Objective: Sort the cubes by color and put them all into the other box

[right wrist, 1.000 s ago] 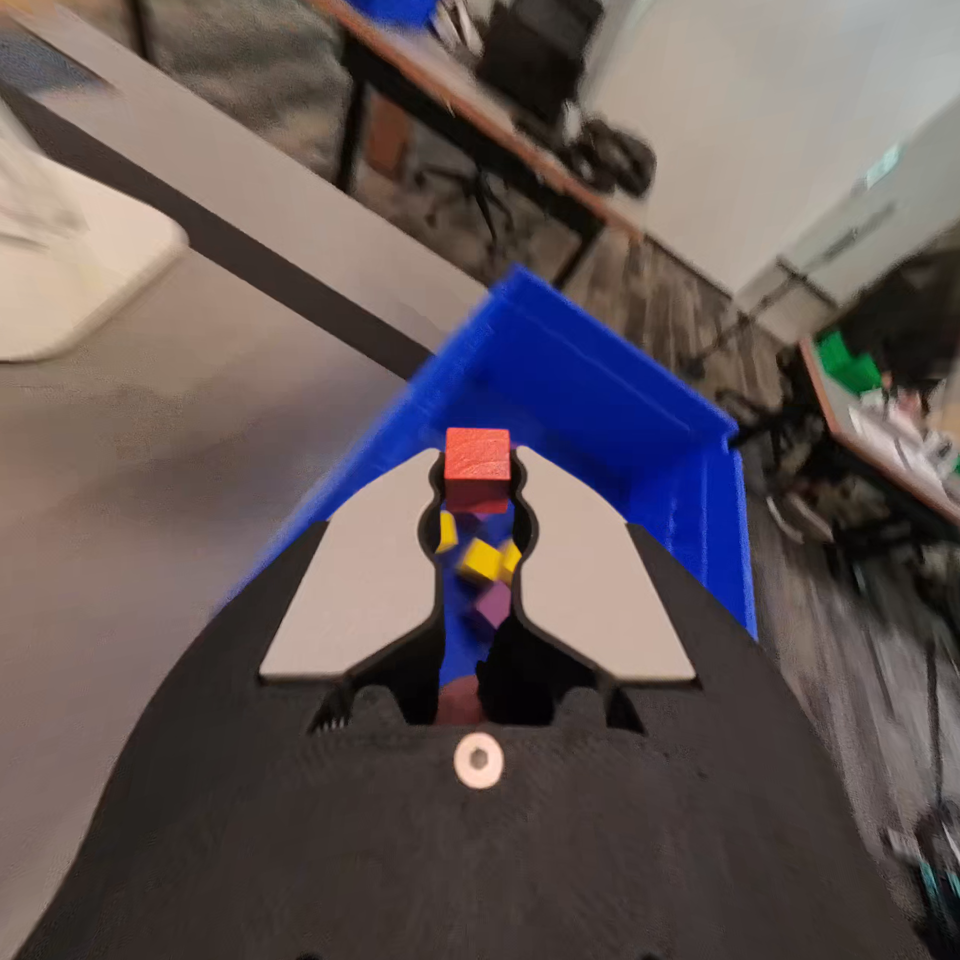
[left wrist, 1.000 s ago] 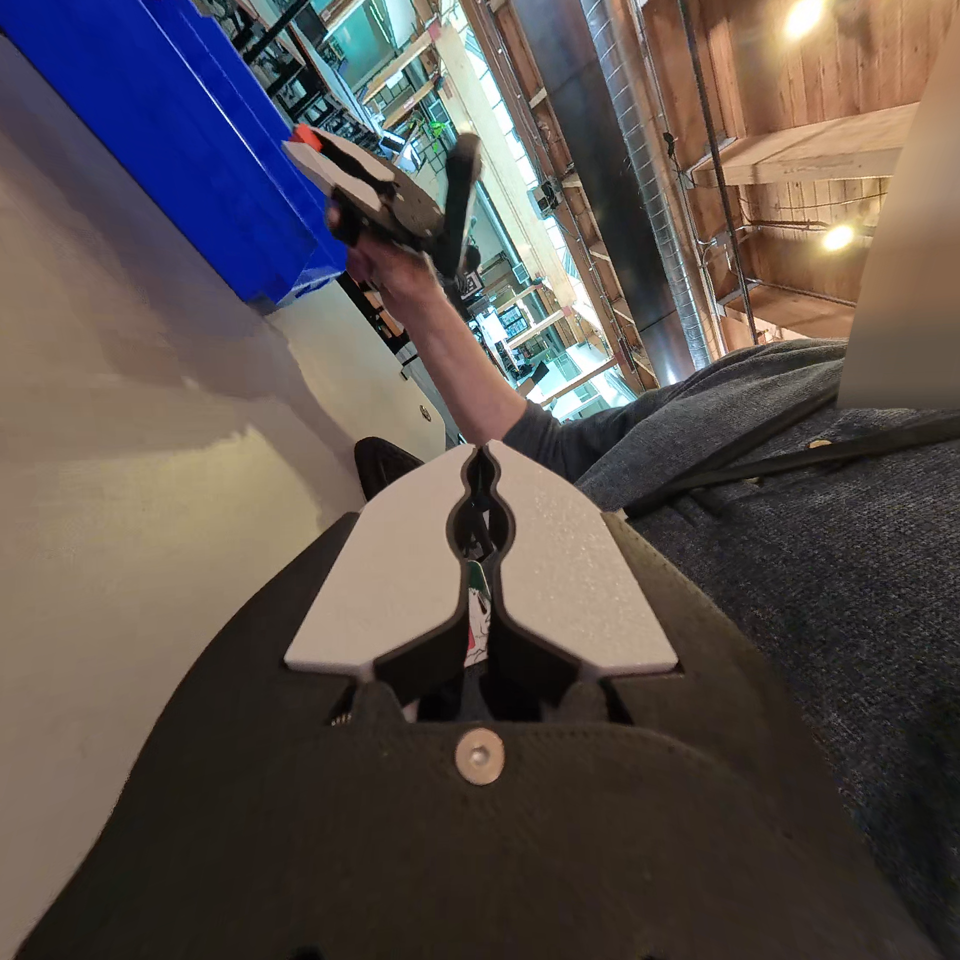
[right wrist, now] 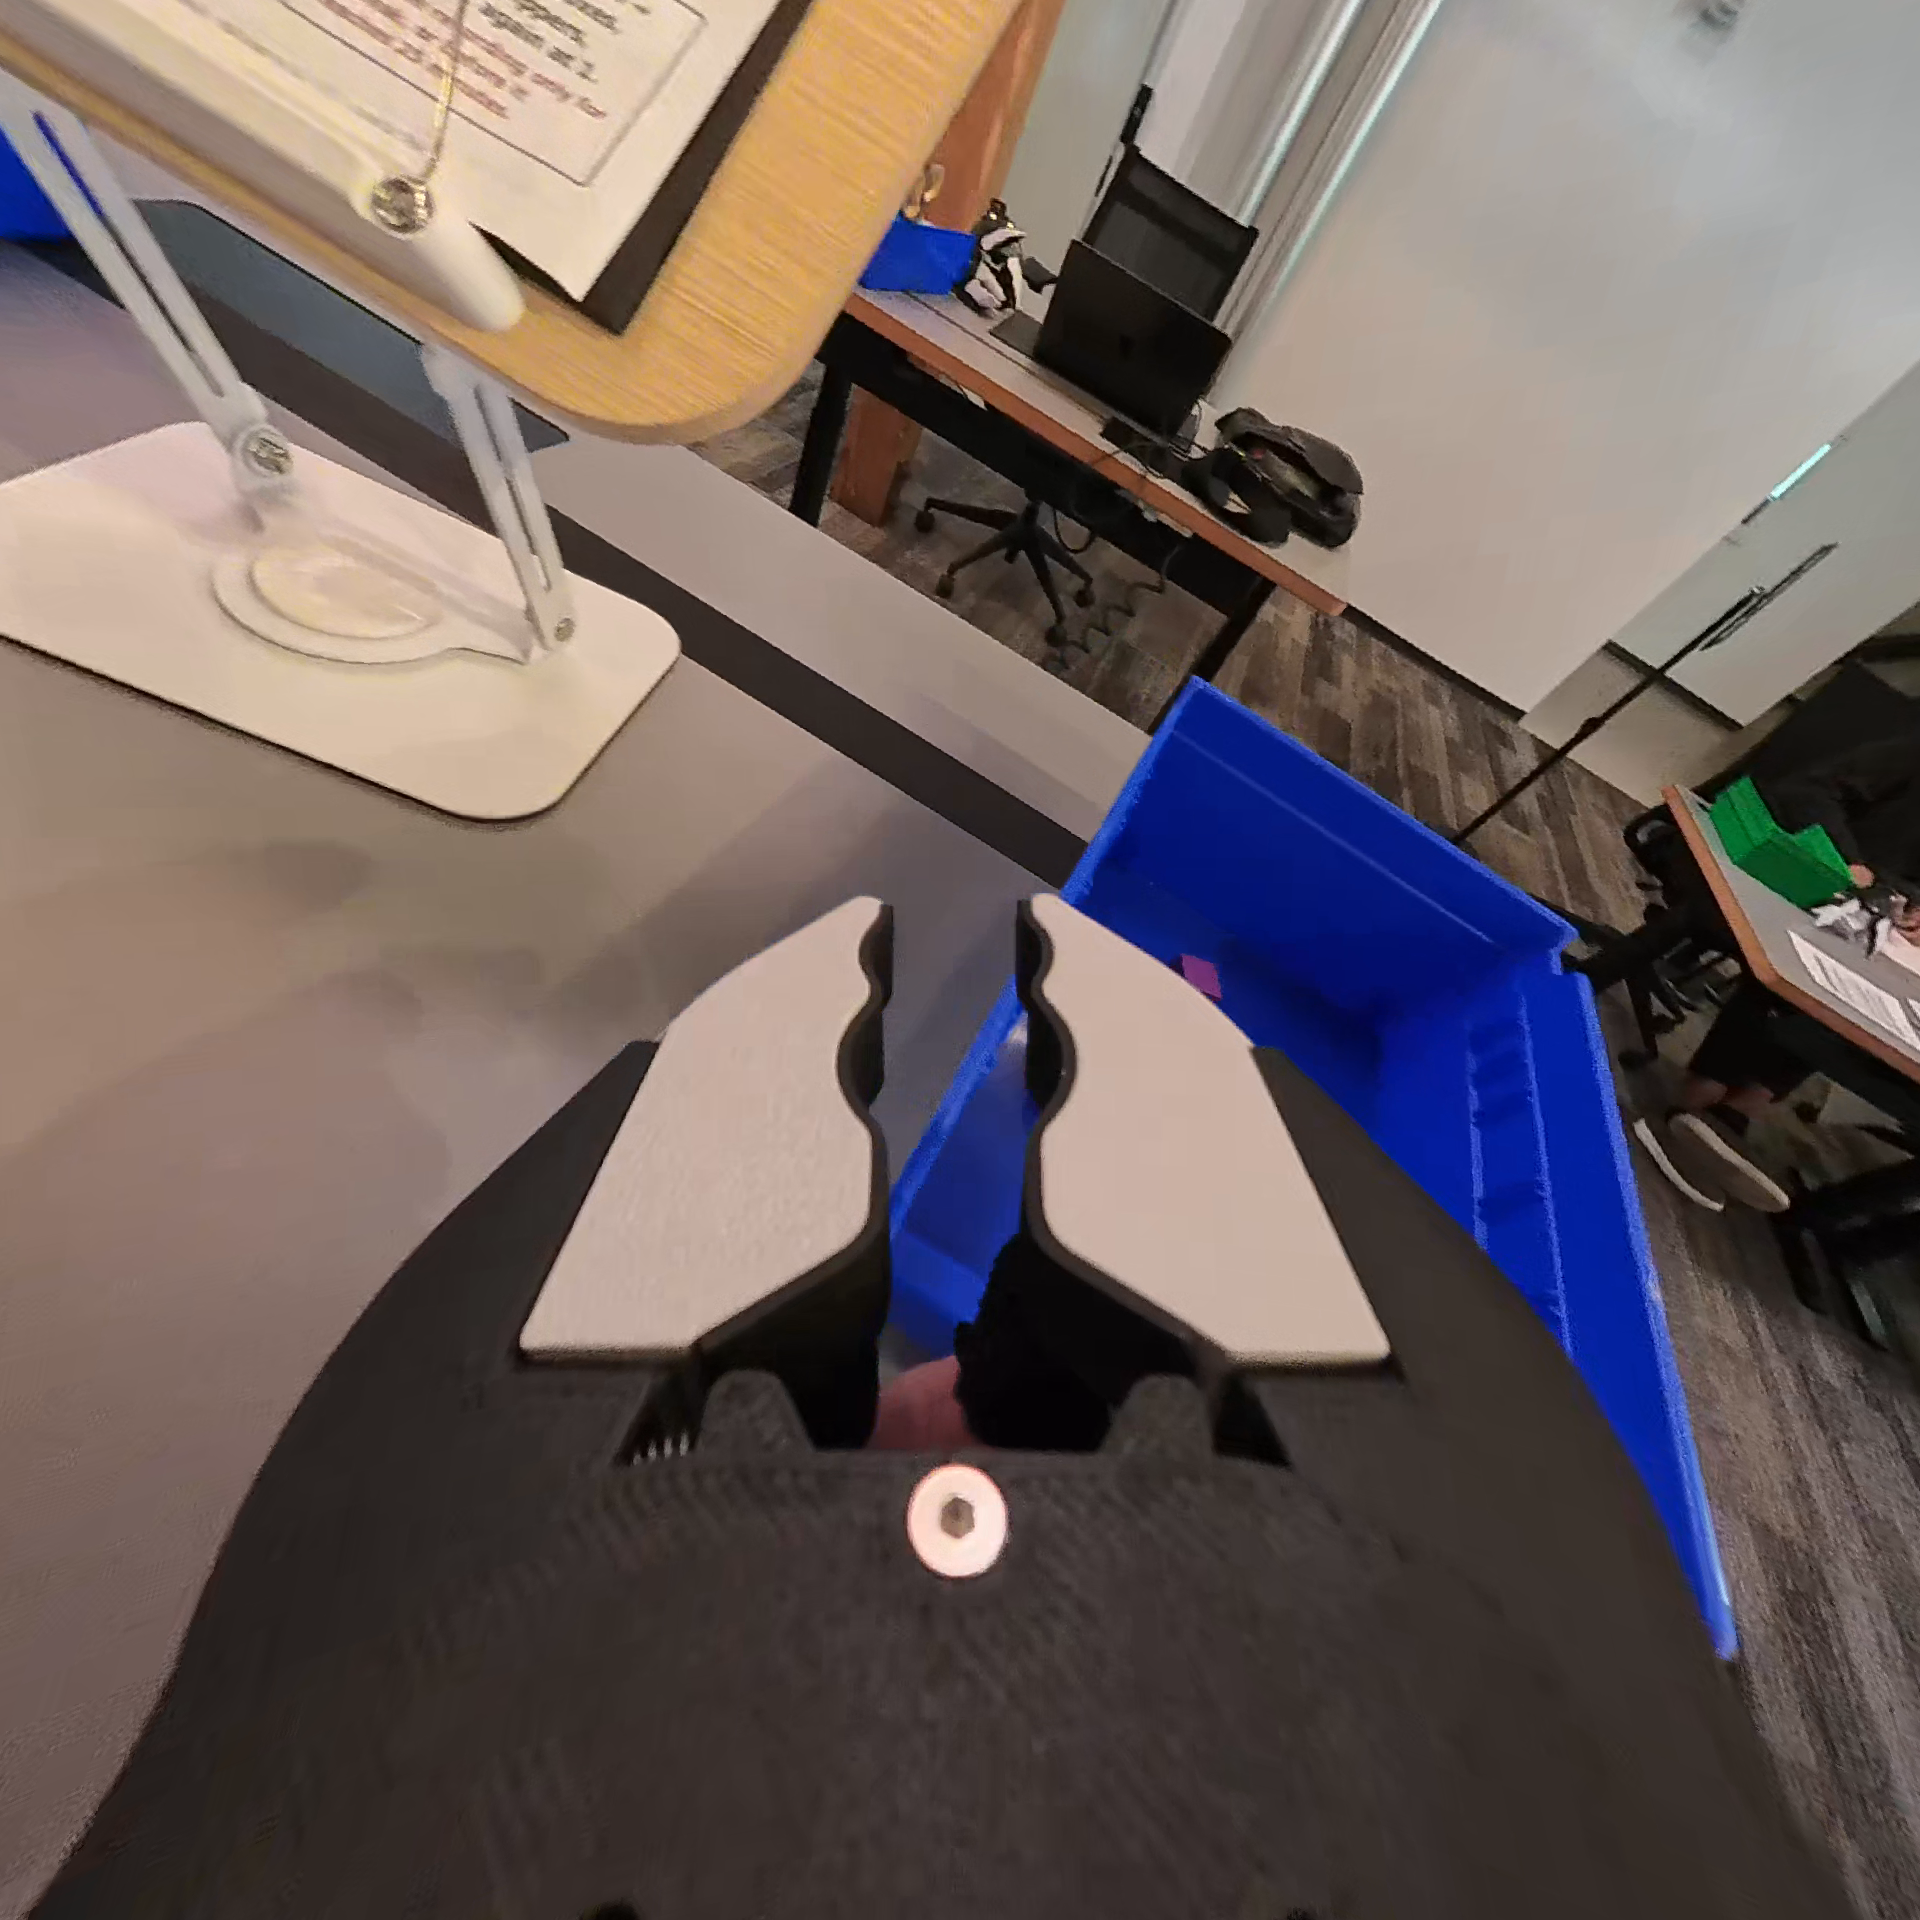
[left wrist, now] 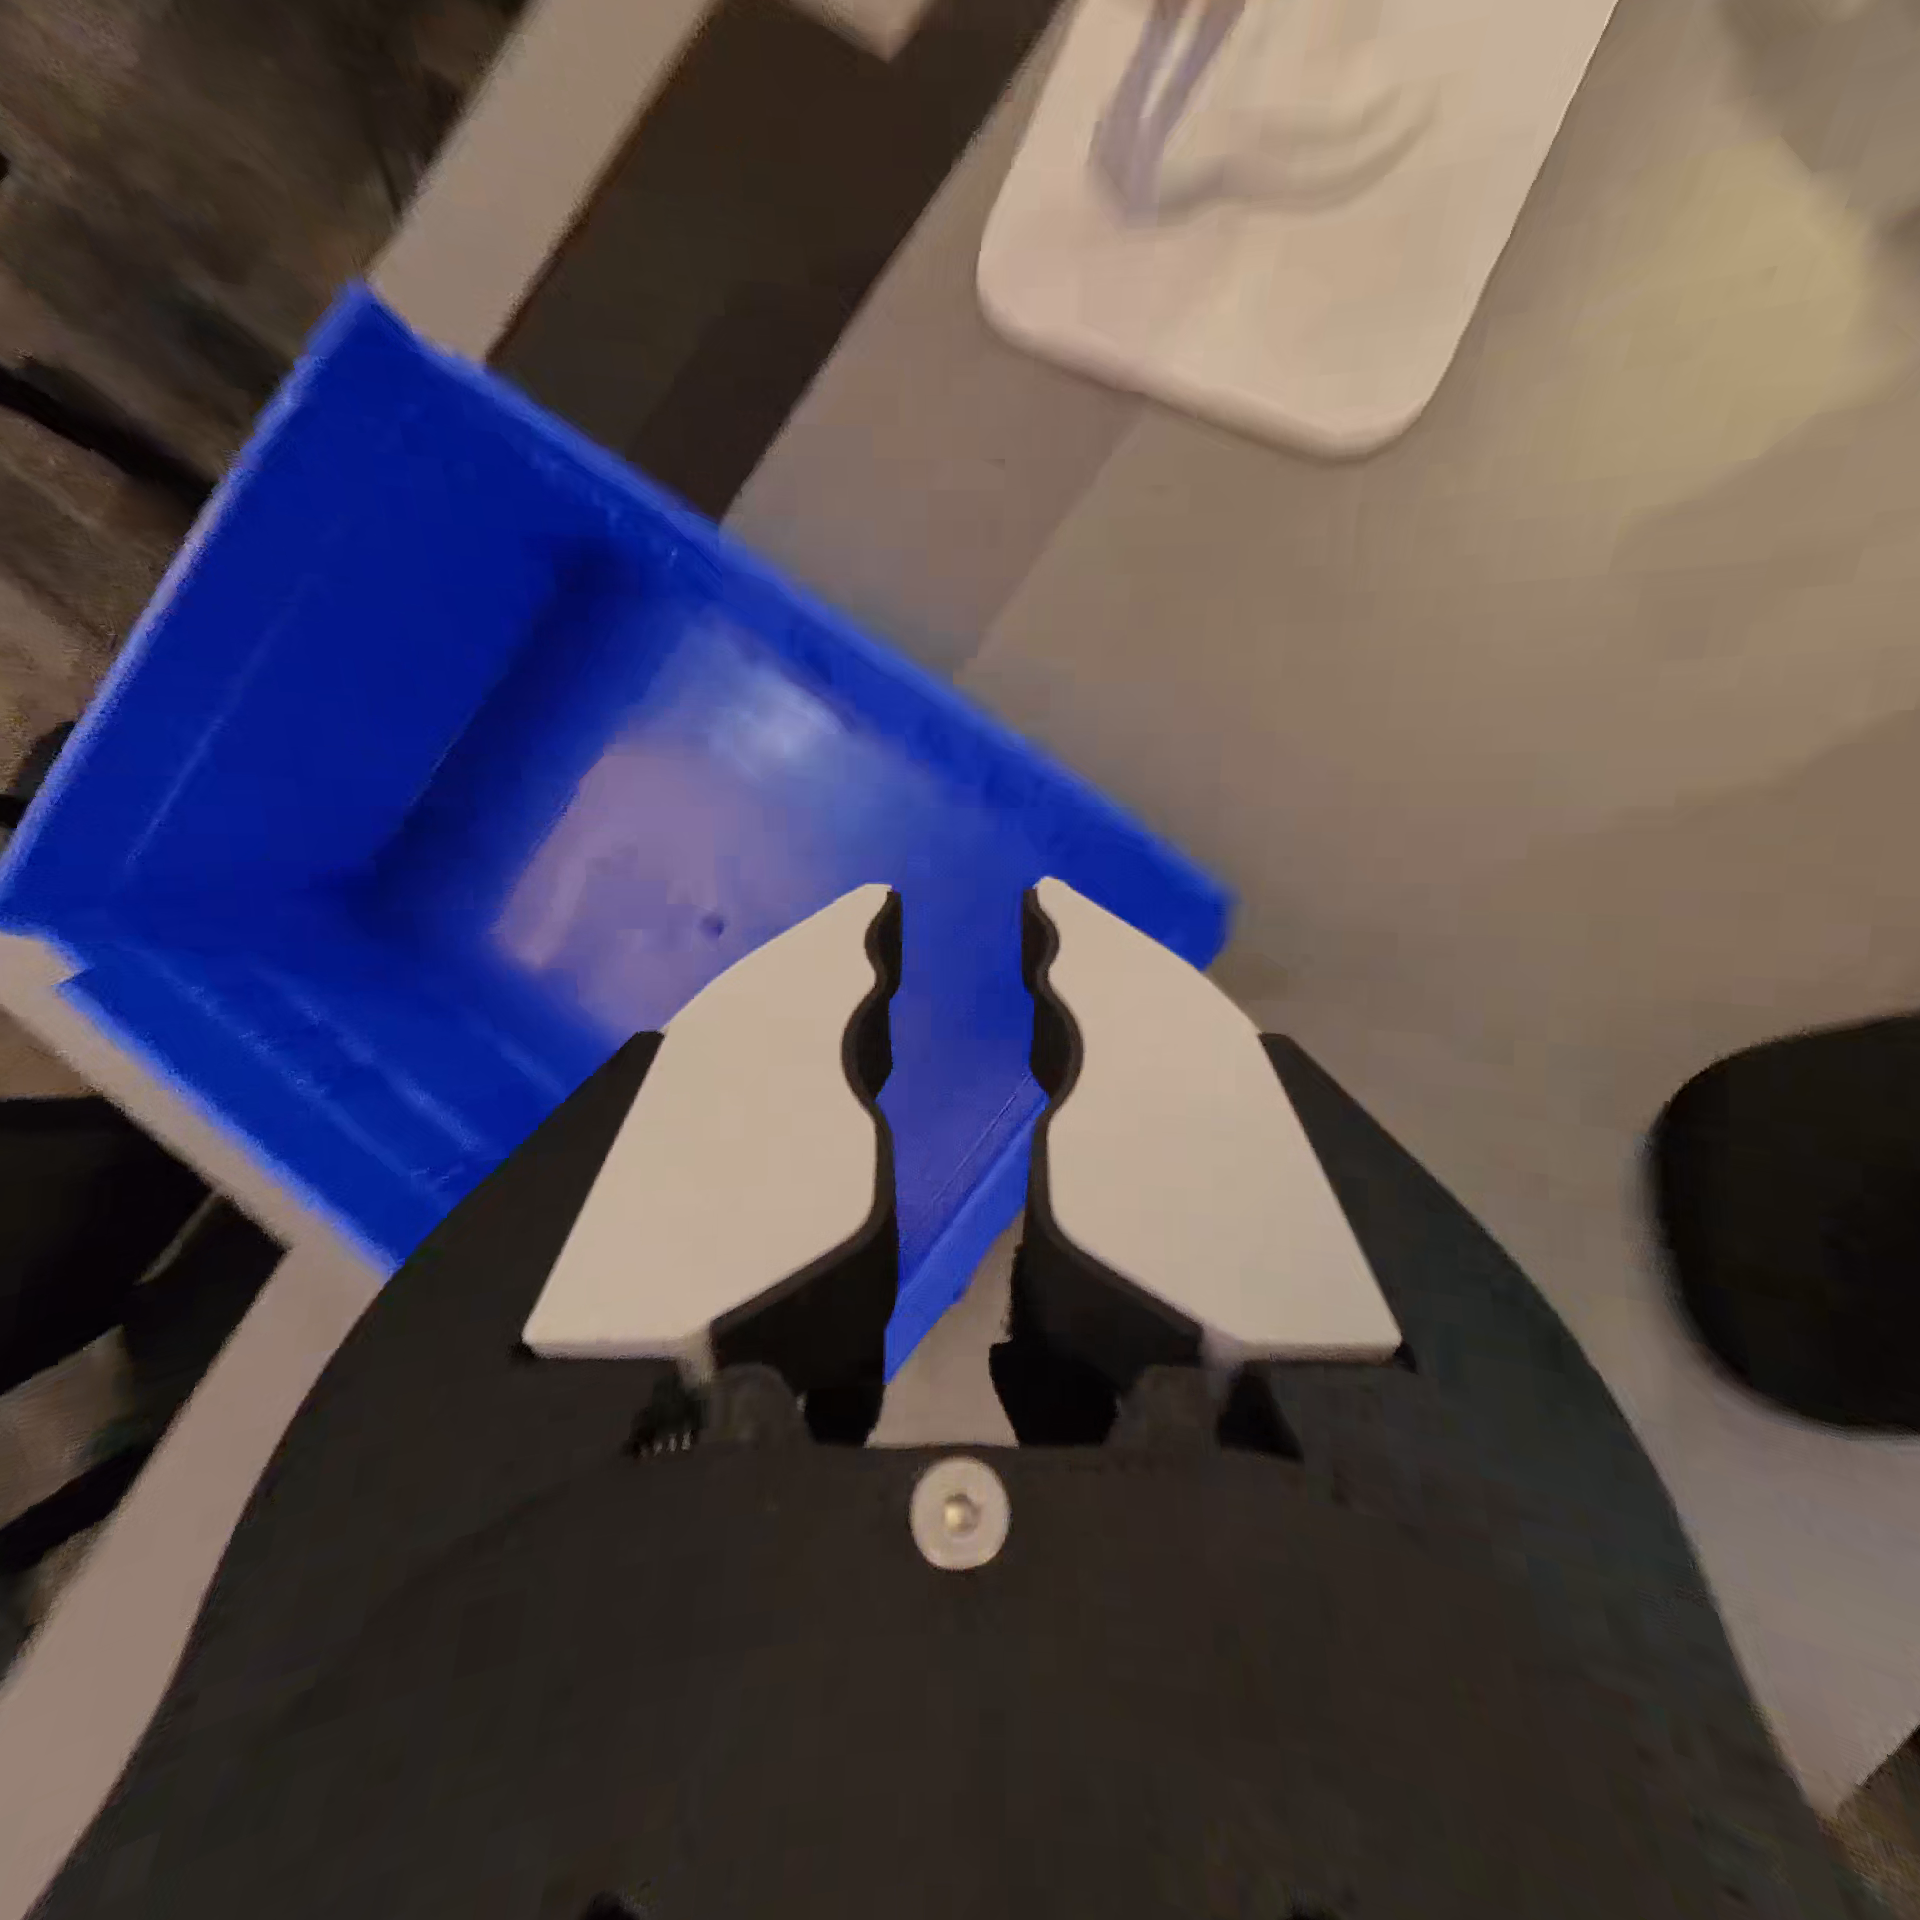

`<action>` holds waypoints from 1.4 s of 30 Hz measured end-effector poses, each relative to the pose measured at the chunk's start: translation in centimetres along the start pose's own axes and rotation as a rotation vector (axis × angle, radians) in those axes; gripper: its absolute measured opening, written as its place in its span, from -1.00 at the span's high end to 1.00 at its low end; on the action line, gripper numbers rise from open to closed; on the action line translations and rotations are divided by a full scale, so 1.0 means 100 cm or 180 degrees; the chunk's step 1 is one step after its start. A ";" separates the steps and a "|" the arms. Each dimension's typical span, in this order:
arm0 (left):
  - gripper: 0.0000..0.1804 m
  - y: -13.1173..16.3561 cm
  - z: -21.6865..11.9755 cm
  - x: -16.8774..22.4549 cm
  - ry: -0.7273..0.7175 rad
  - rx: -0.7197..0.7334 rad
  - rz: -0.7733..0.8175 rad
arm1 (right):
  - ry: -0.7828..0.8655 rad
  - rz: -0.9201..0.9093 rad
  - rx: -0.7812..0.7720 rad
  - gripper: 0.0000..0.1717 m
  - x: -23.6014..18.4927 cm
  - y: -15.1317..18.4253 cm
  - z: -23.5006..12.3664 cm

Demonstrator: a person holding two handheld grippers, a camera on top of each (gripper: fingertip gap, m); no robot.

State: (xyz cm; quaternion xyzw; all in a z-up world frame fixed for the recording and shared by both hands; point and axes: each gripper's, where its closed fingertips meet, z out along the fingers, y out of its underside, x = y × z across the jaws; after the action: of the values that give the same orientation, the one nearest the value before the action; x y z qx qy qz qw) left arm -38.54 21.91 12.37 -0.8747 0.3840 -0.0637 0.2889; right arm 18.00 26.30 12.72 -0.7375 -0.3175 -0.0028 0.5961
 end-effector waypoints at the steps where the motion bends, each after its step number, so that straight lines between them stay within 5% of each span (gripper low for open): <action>1: 0.72 0.015 0.006 -0.012 -0.0050 -0.0270 0.0137 | -0.0031 -0.0005 0.0006 0.74 -0.004 -0.001 0.001; 12: 0.55 0.145 0.072 -0.067 0.0145 -0.2224 0.1031 | -0.0283 0.0015 -0.0005 0.75 -0.037 -0.006 0.008; 19: 0.51 0.167 0.082 -0.080 0.0206 -0.2726 0.1221 | -0.0396 0.0008 -0.0016 0.76 -0.051 -0.005 0.011; 22: 0.75 0.170 0.081 -0.073 0.0403 -0.2820 0.1102 | -0.0415 0.0008 -0.0003 0.76 -0.055 -0.006 0.013; 27: 0.75 0.168 0.078 -0.077 0.0286 -0.2741 0.0983 | -0.0439 0.0009 0.0049 0.76 -0.058 -0.011 0.012; 30: 0.75 0.137 0.068 -0.075 0.0145 -0.2261 0.0641 | -0.0550 -0.0070 0.0169 0.75 -0.070 -0.024 0.009; 35: 0.75 0.040 0.040 -0.033 0.0198 -0.0883 0.0031 | -0.1046 -0.0159 0.0655 0.65 -0.123 -0.075 0.002; 42: 0.75 -0.093 0.015 0.119 0.1720 0.0824 -0.0643 | -0.1637 -0.0857 0.1290 0.40 -0.219 -0.140 0.001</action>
State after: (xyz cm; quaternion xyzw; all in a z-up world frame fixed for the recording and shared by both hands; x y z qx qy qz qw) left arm -23.87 19.20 14.95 -0.8158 0.3468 -0.3705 0.2774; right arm -6.12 17.48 16.57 -0.5324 -0.5457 0.1674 0.6251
